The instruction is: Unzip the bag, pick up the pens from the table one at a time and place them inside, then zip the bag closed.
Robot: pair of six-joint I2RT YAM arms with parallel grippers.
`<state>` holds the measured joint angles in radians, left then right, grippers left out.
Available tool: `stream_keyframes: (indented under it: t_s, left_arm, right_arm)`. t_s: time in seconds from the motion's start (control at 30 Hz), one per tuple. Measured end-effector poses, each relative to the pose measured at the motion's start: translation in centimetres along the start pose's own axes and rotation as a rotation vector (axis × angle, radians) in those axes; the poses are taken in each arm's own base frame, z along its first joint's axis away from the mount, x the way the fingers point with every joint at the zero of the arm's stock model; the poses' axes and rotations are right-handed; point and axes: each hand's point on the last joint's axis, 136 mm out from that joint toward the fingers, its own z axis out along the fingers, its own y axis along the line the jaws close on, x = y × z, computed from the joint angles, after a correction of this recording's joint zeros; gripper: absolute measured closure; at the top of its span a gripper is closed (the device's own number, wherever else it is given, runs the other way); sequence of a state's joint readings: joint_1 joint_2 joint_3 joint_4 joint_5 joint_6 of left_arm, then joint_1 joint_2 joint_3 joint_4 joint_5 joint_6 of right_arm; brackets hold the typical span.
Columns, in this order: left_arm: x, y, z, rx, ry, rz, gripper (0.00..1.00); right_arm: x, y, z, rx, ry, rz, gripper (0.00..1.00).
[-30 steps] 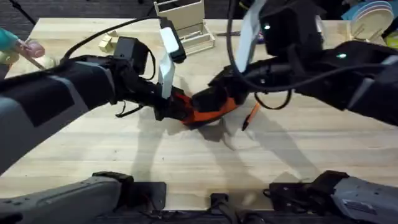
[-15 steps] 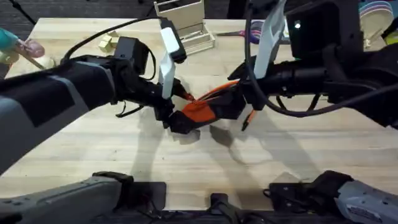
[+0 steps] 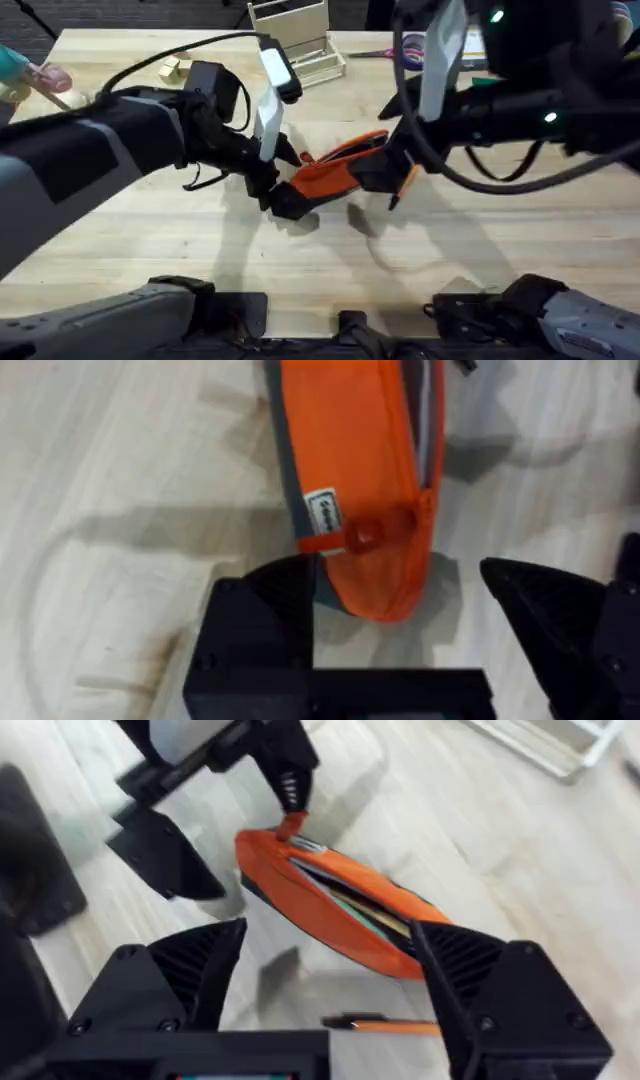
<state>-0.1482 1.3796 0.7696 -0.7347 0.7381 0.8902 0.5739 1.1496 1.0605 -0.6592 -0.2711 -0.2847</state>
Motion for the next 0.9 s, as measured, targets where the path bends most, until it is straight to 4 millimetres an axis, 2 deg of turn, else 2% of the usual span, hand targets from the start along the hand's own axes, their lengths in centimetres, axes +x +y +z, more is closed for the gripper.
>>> stream_keyframes:
  t_s: [0.17, 0.2, 0.4, 0.53, 0.67, 0.9]
  left_arm:
    - [-0.7, -0.5, -1.0, 0.023, 0.021, -0.031, 0.008]
    - [-1.4, -0.4, -2.1, 0.019, 0.022, -0.048, 0.009]
    - [-2.3, 0.3, -4.1, -0.002, 0.015, -0.085, 0.007]
    - [-2.7, 0.6, -4.7, -0.019, 0.006, -0.065, 0.006]
    - [-3.3, 0.1, -5.5, -0.04, -0.009, -0.014, 0.006]
    - [-5.1, -1.9, -8.3, -0.131, -0.067, 0.148, 0.006]
  right_arm:
    - [-1.2, -0.4, -2.2, 0.035, 0.033, -0.117, 0.006]
    - [-1.7, -0.6, -2.5, 0.031, 0.06, -0.193, 0.006]
    - [-2.1, -1.3, -1.8, 0.032, 0.086, -0.372, 0.006]
    - [-2.0, -1.5, -1.8, 0.037, 0.098, -0.528, 0.006]
    - [-2.0, -1.7, -1.8, 0.04, 0.107, -0.638, 0.005]
    - [-2.0, -1.7, -1.8, 0.04, 0.111, -0.699, 0.004]
